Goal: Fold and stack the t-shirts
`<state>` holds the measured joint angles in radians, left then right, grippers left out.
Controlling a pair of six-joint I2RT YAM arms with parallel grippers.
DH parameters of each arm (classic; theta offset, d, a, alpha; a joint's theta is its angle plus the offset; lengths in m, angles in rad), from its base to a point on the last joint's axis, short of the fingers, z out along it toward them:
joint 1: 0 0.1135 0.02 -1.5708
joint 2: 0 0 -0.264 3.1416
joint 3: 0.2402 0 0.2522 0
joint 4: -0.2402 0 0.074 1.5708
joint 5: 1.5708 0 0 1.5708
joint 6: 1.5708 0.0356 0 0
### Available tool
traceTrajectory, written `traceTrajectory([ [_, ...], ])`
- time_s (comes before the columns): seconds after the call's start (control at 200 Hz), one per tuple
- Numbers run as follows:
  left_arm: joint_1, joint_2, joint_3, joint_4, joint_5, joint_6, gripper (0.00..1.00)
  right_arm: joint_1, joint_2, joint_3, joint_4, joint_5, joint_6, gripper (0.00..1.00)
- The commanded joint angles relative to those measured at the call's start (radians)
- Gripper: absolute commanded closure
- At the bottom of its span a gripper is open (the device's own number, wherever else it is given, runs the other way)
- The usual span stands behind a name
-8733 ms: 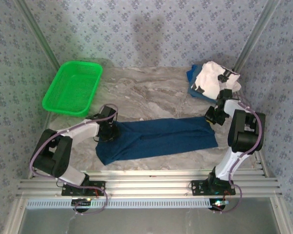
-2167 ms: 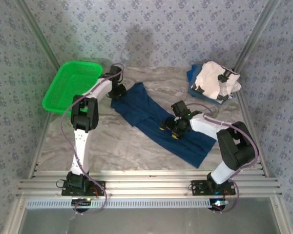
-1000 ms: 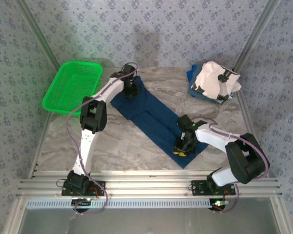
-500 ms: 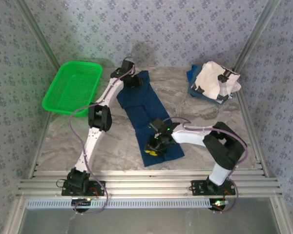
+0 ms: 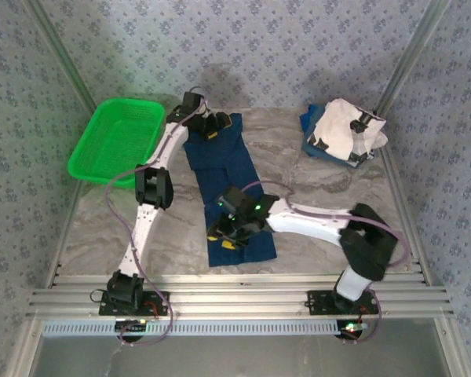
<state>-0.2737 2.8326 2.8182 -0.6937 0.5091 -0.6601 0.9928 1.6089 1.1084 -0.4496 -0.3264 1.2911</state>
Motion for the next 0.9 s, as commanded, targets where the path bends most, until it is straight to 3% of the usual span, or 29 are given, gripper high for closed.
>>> traceTrajectory([
  [0.0,0.004,-0.284,0.055,-0.147,0.044,0.049,0.20,-0.054,-0.151,0.032,-0.296,0.038,-0.140,0.48],
  [0.09,-0.013,-0.454,0.003,-0.331,-0.024,0.123,0.20,-0.128,-0.250,0.016,-0.461,0.061,-0.277,0.43],
  [0.18,-0.058,-0.668,-0.207,-0.420,-0.095,0.159,0.20,-0.227,-0.352,-0.075,-0.509,-0.002,-0.365,0.38],
  [0.385,-0.197,-1.279,-1.189,-0.205,-0.174,-0.042,0.21,-0.374,-0.485,-0.292,-0.413,-0.100,-0.437,0.36],
  [0.515,-0.338,-1.592,-1.716,-0.022,-0.228,-0.277,0.23,-0.403,-0.482,-0.390,-0.315,-0.134,-0.471,0.36],
  [0.61,-0.472,-1.724,-1.936,0.010,-0.329,-0.428,0.27,-0.420,-0.457,-0.439,-0.269,-0.153,-0.501,0.36],
  [0.72,-0.590,-1.814,-2.129,0.196,-0.392,-0.596,0.31,-0.441,-0.439,-0.479,-0.238,-0.175,-0.551,0.34],
  [0.894,-0.686,-1.778,-2.216,0.257,-0.442,-0.676,0.34,-0.489,-0.412,-0.537,-0.178,-0.197,-0.592,0.33],
])
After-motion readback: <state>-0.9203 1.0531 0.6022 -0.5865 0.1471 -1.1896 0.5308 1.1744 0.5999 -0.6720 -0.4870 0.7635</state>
